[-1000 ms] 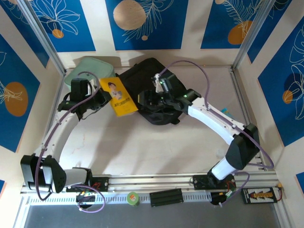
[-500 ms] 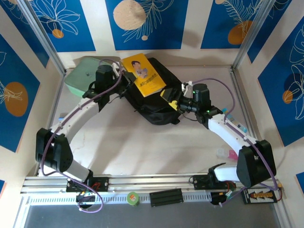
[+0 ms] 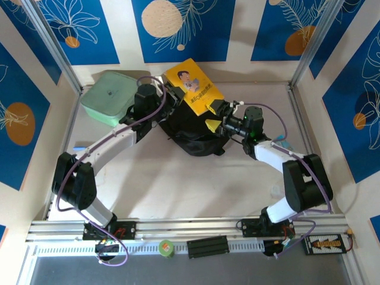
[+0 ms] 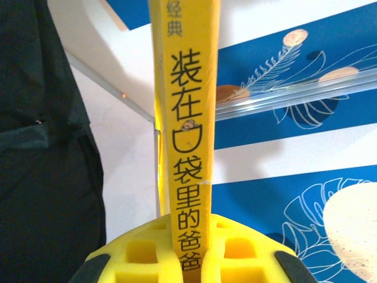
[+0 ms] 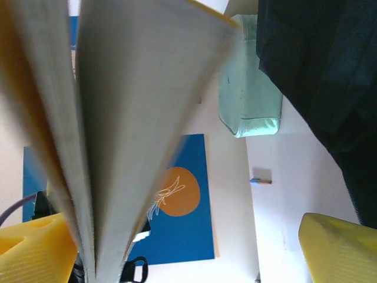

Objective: Pack the student bag
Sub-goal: Pass the book.

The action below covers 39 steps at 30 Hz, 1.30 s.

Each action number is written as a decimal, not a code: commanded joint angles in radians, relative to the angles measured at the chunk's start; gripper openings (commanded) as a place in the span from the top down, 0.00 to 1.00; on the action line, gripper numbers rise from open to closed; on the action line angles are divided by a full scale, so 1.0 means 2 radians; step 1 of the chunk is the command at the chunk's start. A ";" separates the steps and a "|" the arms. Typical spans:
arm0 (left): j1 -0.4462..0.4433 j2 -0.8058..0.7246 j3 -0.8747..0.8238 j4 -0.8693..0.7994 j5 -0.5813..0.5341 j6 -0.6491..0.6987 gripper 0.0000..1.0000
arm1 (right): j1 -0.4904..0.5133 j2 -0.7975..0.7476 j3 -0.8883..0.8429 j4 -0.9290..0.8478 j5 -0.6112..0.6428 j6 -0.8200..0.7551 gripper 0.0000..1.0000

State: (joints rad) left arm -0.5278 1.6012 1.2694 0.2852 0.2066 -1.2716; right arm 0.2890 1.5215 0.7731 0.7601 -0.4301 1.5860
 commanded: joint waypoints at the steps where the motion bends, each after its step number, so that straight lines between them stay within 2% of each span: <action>1: -0.004 -0.007 0.000 0.073 -0.010 -0.021 1.00 | 0.011 0.009 0.018 0.056 0.001 0.047 0.07; 6: -0.004 -0.003 -0.006 0.079 -0.011 -0.029 1.00 | 0.011 0.014 0.015 0.048 0.018 0.065 0.16; 13: -0.005 0.010 -0.003 0.091 0.001 -0.046 1.00 | 0.010 0.031 0.037 0.074 0.005 0.086 0.26; 21: -0.005 0.011 -0.012 0.082 0.020 -0.049 1.00 | -0.007 0.024 0.025 0.086 0.008 0.083 0.47; 28: -0.005 0.006 -0.019 0.068 0.041 -0.051 1.00 | -0.008 0.038 0.036 0.090 0.006 0.088 0.50; 32: -0.005 0.004 -0.027 0.063 0.046 -0.049 1.00 | -0.008 0.048 0.043 0.100 0.004 0.093 0.59; 33: -0.004 0.002 -0.029 0.060 0.044 -0.047 0.99 | -0.008 0.048 0.041 0.101 0.005 0.092 0.64; 35: -0.003 0.002 -0.026 0.051 0.040 -0.035 0.90 | -0.009 0.046 0.031 0.099 0.008 0.090 0.73; 39: -0.003 0.002 0.000 -0.011 0.040 0.035 0.62 | -0.019 0.025 0.003 0.072 0.012 0.071 0.88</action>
State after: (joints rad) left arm -0.5282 1.6310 1.2125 0.3031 0.2646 -1.3090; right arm 0.2668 1.6085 0.8158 0.9272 -0.4152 1.7622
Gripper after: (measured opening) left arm 0.322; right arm 0.153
